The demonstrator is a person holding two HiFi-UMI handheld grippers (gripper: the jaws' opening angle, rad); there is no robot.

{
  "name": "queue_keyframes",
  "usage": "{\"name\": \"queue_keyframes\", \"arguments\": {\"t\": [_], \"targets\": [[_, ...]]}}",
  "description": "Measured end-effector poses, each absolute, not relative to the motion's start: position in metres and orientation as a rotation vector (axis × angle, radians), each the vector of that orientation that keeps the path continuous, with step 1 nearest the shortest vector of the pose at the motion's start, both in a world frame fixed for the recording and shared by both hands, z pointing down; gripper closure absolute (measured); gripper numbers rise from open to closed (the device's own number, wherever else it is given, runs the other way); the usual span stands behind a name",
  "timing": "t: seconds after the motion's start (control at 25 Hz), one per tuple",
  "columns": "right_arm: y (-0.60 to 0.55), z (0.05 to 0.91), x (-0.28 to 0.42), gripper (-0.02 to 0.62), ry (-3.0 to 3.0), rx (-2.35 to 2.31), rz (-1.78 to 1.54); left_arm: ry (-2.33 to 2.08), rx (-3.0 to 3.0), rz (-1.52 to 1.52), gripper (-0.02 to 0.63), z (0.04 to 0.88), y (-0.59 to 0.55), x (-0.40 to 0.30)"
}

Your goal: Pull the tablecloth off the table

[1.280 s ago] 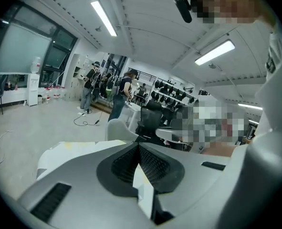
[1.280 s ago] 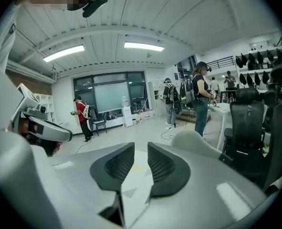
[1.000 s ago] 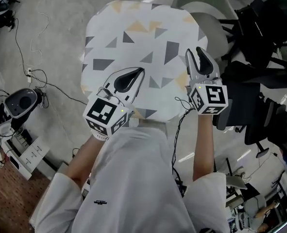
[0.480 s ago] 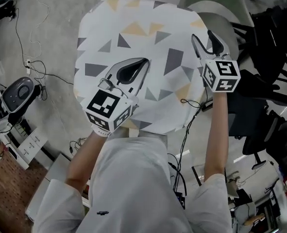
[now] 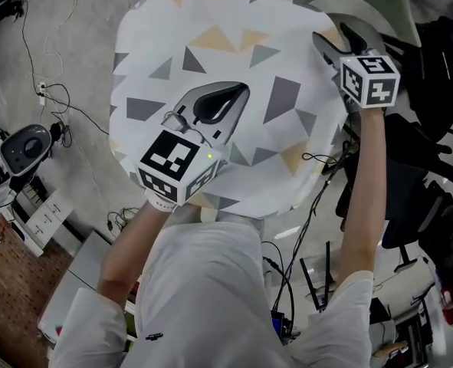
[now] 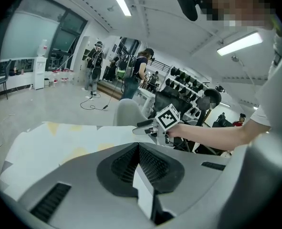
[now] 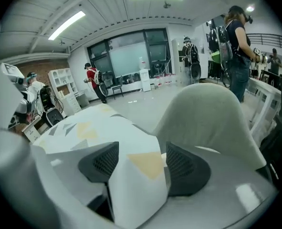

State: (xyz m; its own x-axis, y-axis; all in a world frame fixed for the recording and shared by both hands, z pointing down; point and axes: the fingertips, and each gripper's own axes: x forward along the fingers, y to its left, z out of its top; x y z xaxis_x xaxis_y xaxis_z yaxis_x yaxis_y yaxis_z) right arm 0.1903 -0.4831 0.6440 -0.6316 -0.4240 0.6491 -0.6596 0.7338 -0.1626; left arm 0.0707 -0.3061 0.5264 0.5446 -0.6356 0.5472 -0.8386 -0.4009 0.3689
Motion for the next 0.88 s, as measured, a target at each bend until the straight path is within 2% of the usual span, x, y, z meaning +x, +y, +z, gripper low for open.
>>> {"name": "queue_keyframes", "arguments": {"t": [0.2,0.36,0.44,0.56,0.72,0.88], "targets": [[-0.485,0.662,0.192,0.290,-2.283,0.726,0.592,-1.183,2.164,0.424,0.600,0.529,-0.308,0.075],[-0.487,0.668,0.194,0.264,-2.289,0.694,0.702,-1.168,2.178,0.425,0.600,0.527,-0.305,0.081],[-0.485,0.670,0.192,0.276,-2.290,0.639,0.769,-1.164,2.179,0.430,0.600,0.528,-0.302,0.083],[-0.482,0.664,0.189,0.348,-2.279,0.589,0.755,-1.166,2.184,0.429,0.600,0.524,-0.296,0.085],[-0.483,0.646,0.199,0.536,-2.265,0.660,0.579,-1.168,2.186,0.418,0.600,0.519,-0.290,0.083],[-0.477,0.635,0.198,0.578,-2.255,0.700,0.492,-1.170,2.182,0.418,0.600,0.517,-0.283,0.081]]}}
